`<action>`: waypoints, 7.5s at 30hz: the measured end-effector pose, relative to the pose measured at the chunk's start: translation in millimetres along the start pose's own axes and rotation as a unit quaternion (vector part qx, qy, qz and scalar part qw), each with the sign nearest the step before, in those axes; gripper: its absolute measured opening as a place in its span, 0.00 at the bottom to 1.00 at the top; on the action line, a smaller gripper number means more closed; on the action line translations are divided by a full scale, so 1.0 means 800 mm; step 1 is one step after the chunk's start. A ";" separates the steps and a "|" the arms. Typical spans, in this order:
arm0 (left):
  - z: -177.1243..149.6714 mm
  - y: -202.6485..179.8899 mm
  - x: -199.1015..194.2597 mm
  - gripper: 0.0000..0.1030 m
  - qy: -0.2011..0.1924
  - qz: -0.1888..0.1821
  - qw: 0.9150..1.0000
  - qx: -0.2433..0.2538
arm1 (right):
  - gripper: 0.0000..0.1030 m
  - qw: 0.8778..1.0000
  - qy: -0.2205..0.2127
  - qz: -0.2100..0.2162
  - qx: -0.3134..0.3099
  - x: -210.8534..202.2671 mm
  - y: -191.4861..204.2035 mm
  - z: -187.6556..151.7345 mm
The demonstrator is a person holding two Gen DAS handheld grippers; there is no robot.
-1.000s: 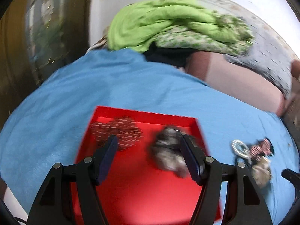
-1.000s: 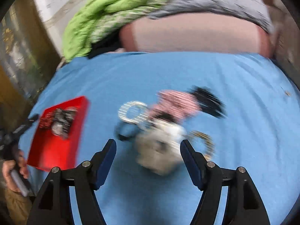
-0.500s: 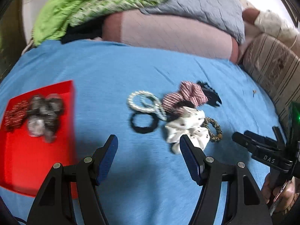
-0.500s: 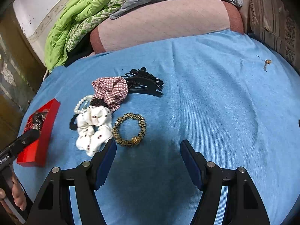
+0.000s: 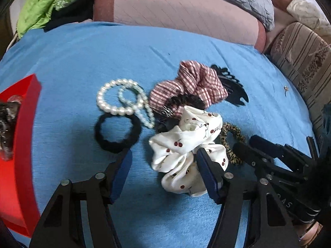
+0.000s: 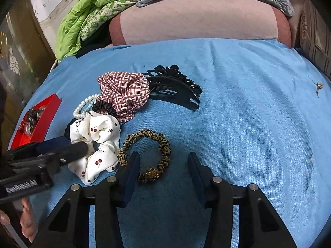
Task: Organize jewelry
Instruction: 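Grasp the white cherry-print scrunchie with the left tool while the right tool grasps the leopard-print hair tie, then carry the white scrunchie and leopard hair tie over the red tray, then open the right tool to drop the leopard tie while the left tool releases the white scrunchie, then move both tools back to the pile toward the black hair ties, then grasp a black hair tie with the left tool while the right tool grasps another black hair tie, then carry both black hair ties over the red tray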
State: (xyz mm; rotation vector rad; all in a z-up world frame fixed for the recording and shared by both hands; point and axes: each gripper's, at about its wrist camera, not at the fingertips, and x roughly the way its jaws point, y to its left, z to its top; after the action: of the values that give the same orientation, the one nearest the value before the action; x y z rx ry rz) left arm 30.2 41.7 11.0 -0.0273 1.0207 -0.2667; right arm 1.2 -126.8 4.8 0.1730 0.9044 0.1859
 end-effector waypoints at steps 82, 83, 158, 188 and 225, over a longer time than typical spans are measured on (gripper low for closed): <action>-0.133 0.335 -0.245 0.56 -0.195 0.160 0.947 -0.200 | 0.55 0.982 0.022 0.057 -0.179 -0.002 0.371 -0.024; -0.132 0.335 -0.245 0.56 -0.195 0.161 0.947 -0.200 | 0.55 0.983 0.032 0.055 -0.172 0.005 0.365 -0.025; 0.037 0.074 0.000 0.44 -0.031 0.100 0.994 0.002 | 0.43 0.998 -0.004 0.038 0.048 0.049 0.062 0.035; -0.058 0.079 -0.173 0.06 -0.077 0.057 0.995 -0.032 | 0.10 0.997 -0.043 0.053 0.018 -0.083 0.099 -0.019; -0.073 0.377 -0.178 0.06 -0.083 0.133 0.964 -0.216 | 0.10 0.975 0.040 0.171 -0.137 -0.006 0.408 0.003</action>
State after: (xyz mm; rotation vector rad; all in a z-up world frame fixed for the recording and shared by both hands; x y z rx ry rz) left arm -26.6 372.6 55.3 -0.3018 0.8875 0.2063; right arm -28.2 188.3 83.8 0.0634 0.9153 0.6388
